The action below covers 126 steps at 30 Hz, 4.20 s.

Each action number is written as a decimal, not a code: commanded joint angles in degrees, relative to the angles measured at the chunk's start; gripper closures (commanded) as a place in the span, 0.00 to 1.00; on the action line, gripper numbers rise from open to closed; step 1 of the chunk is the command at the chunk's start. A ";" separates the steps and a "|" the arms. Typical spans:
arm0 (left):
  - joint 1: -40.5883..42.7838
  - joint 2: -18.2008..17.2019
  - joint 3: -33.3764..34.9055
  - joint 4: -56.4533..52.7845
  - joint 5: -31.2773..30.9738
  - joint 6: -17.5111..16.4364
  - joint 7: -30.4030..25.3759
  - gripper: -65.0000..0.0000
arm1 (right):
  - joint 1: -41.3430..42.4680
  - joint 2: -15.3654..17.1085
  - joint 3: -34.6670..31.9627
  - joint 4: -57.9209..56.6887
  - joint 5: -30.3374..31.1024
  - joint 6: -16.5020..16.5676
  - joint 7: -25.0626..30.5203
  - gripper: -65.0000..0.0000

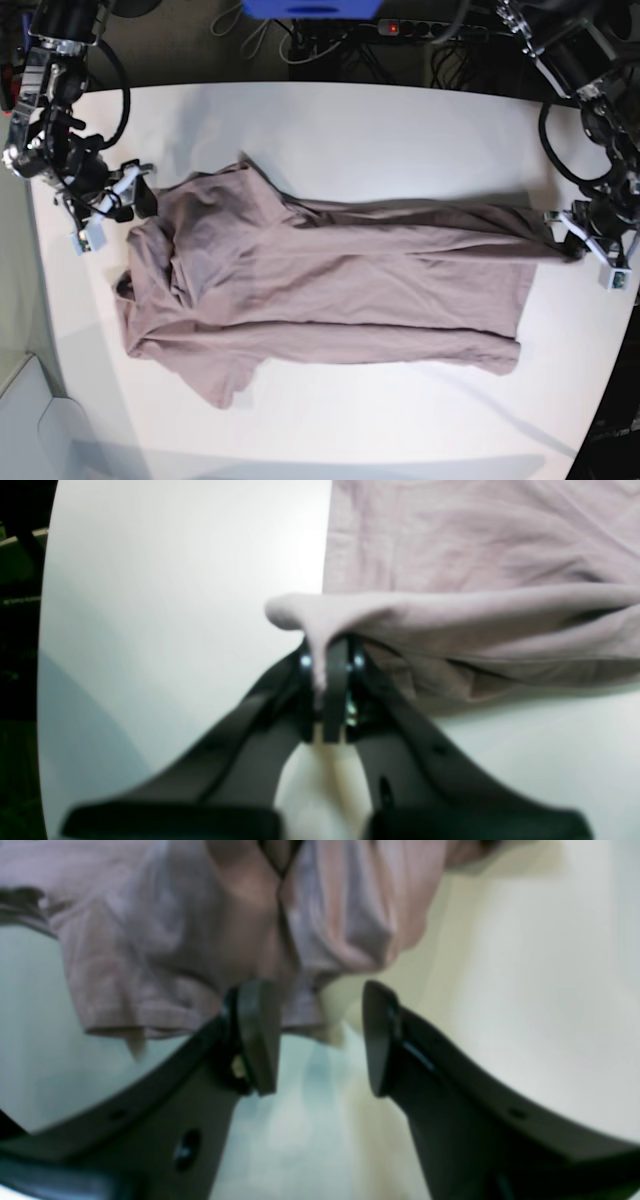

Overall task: Layout the t-shirt on the table in an organized manner, then fold the t-shirt properly
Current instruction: 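Hold the shirt edges with both grippers and lift them, then lift the t-shirt high with both grippers and swing it across the table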

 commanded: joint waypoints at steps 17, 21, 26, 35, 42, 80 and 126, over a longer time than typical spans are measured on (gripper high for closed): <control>-0.81 -1.08 -0.11 1.12 -0.73 0.12 -1.34 1.00 | 1.76 -0.85 -1.77 -5.15 0.95 0.32 2.22 0.58; -0.81 -1.08 -0.11 1.21 -0.73 0.12 -1.34 1.00 | 1.67 -0.50 -1.77 -6.47 0.95 0.32 5.47 0.58; -0.81 -1.08 -0.11 1.12 -0.73 0.12 -1.34 1.00 | 1.58 -0.50 -2.56 -6.55 0.95 0.32 5.82 0.58; -0.81 -1.08 -0.11 1.30 -0.73 0.12 -1.34 1.00 | 2.02 -0.06 -3.70 -6.64 0.86 0.32 5.91 0.58; -0.81 -1.08 -0.11 1.21 -0.73 0.12 -1.34 1.00 | 1.94 0.11 -3.79 -6.64 0.86 0.32 5.91 0.61; -7.84 -1.43 -6.53 8.51 -15.24 0.12 -0.55 1.00 | 15.91 3.63 9.13 21.58 0.95 4.84 1.96 1.00; -48.11 -0.99 20.72 -13.47 -10.49 0.12 -1.08 1.00 | 57.23 18.66 1.39 1.01 -4.06 4.84 -8.07 1.00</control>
